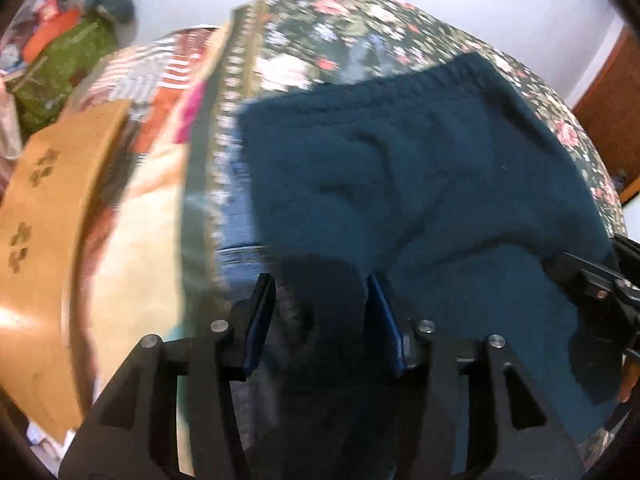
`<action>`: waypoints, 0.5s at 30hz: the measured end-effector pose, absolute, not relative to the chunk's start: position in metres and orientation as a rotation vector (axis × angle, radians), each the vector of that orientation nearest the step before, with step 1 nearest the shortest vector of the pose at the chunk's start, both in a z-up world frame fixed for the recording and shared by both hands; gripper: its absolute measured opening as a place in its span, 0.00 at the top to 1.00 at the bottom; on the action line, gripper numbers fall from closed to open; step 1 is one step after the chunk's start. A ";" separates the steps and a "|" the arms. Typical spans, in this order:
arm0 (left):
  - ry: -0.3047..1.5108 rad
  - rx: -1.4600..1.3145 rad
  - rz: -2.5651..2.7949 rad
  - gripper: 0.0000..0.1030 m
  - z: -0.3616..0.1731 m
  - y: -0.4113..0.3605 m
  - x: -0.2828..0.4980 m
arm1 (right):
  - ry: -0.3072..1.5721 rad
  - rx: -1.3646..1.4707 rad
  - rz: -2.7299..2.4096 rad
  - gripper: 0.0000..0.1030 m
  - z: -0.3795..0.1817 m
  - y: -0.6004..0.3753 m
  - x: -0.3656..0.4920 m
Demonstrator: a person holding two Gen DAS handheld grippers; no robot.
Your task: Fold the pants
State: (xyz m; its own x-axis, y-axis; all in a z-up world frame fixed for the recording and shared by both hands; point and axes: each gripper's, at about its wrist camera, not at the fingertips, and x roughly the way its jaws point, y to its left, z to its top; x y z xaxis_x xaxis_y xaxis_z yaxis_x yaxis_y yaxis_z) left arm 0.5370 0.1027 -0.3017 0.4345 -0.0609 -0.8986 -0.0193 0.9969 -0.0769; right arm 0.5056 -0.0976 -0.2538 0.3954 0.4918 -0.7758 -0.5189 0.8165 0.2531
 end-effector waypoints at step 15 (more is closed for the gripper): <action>0.809 -0.006 0.004 0.54 -0.116 0.127 0.378 | 0.616 0.007 0.602 0.68 -0.083 -0.161 0.371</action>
